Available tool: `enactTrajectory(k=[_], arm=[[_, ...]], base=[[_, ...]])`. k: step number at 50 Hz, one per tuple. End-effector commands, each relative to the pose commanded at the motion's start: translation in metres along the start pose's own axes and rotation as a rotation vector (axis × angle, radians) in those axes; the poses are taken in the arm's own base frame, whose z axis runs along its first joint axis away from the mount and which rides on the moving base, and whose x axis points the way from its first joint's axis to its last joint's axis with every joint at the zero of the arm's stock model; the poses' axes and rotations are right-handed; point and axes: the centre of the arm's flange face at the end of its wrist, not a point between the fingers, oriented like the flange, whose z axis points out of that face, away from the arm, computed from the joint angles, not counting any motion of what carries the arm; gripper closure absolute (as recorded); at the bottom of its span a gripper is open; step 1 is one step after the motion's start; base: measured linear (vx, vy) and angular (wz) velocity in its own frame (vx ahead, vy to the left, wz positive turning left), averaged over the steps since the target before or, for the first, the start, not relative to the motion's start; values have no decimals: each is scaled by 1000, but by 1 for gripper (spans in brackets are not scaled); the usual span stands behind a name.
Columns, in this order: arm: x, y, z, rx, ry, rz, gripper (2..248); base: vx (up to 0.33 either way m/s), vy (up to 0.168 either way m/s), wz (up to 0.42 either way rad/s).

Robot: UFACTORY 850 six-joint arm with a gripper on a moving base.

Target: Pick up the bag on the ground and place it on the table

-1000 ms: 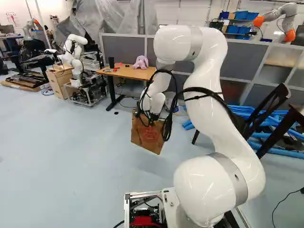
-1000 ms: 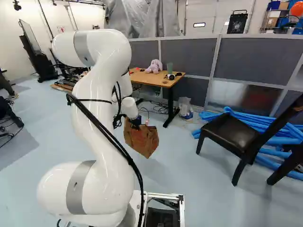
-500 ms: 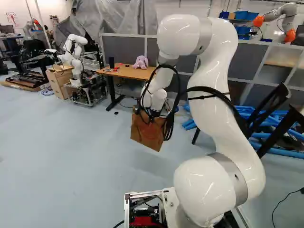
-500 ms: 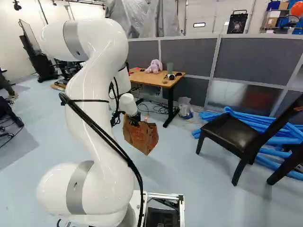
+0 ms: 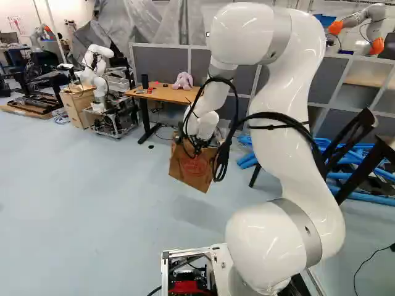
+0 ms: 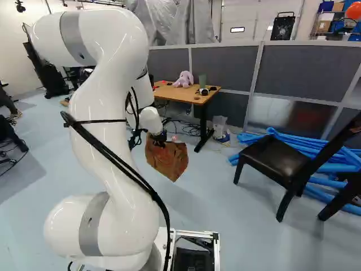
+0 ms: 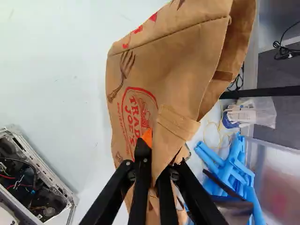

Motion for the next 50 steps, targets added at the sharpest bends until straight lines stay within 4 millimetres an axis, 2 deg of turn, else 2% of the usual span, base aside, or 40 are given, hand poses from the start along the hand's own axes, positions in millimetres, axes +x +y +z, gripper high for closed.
enactTrajectory(k=[50], arm=[[12, 25, -55, -44, 24, 6, 229]], base=[[0, 0, 0]])
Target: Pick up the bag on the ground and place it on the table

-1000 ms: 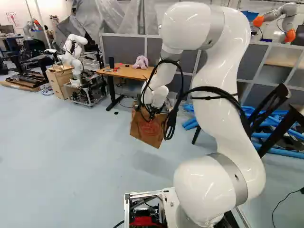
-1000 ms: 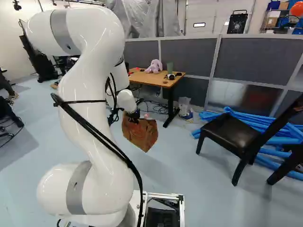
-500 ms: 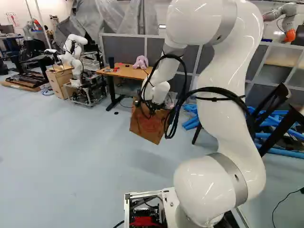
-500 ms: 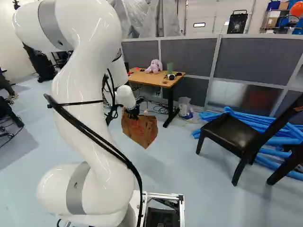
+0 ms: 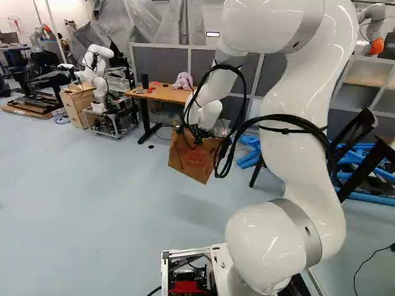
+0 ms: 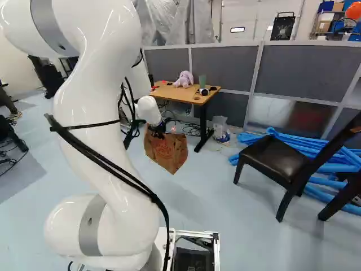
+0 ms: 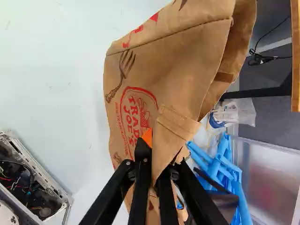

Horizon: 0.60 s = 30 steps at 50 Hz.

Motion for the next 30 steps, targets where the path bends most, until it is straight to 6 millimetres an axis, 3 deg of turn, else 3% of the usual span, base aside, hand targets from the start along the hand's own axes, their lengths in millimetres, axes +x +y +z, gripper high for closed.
enactTrajectory(k=[30], arm=[[7, 18, -26, 45, -31, 13, 229]], base=[[0, 0, 0]])
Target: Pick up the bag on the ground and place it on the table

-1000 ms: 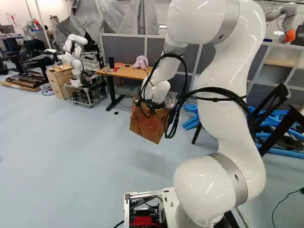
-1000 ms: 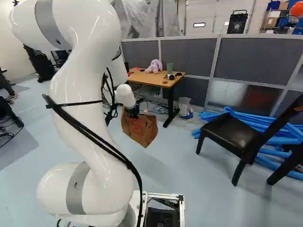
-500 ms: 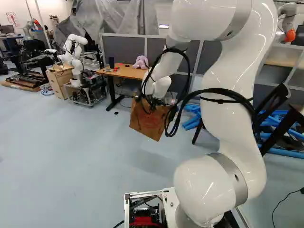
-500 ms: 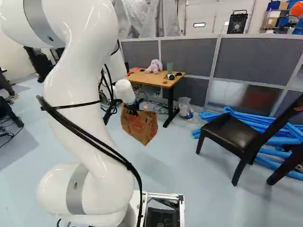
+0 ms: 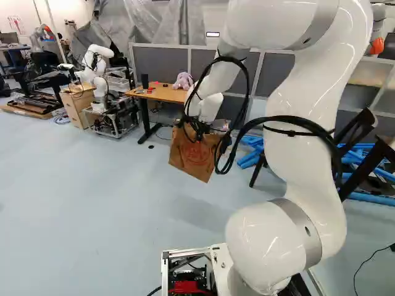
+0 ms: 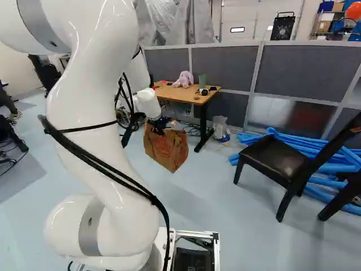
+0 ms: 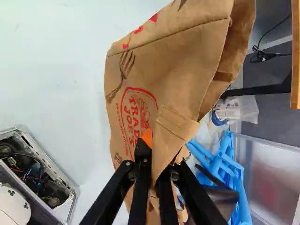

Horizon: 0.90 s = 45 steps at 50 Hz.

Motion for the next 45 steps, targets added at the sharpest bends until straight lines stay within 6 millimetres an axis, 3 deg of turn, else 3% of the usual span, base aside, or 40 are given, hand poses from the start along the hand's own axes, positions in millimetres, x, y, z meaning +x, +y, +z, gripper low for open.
enactTrajectory(k=[45], arm=[[11, 26, -42, 129, -67, 57, 229]], base=[[0, 0, 0]])
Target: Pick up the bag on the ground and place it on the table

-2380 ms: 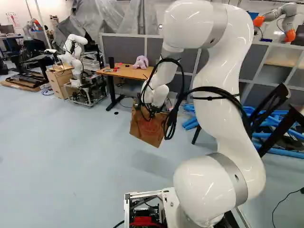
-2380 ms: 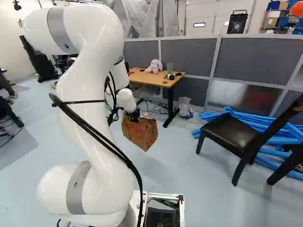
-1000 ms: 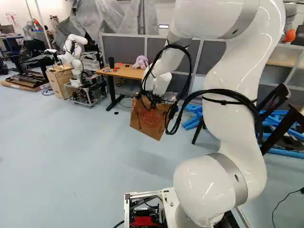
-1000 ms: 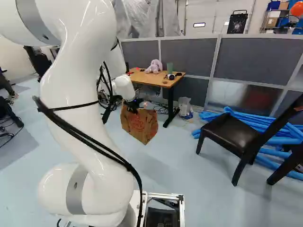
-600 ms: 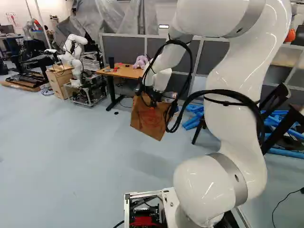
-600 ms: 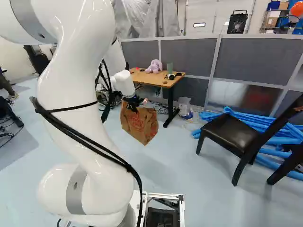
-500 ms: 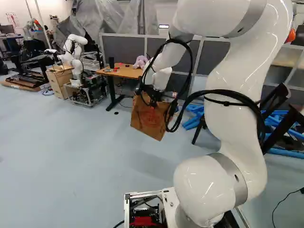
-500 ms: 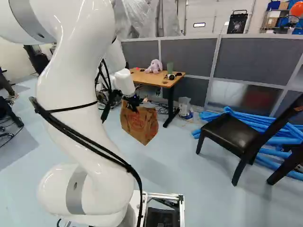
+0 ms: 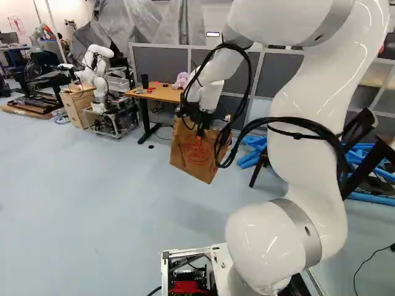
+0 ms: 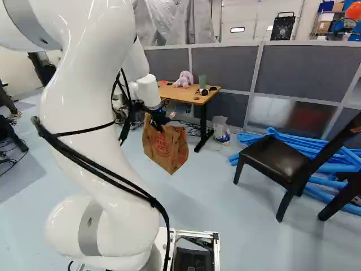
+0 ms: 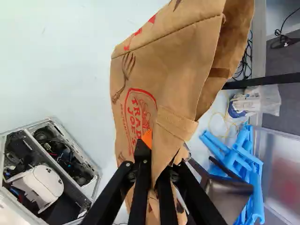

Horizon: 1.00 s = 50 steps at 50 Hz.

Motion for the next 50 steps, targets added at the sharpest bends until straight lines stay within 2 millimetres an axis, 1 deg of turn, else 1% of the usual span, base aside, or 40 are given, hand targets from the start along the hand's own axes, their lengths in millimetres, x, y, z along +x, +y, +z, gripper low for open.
enactTrajectory(k=[50], arm=[[13, 16, -62, 180, -47, 79, 229]], base=[[0, 0, 0]])
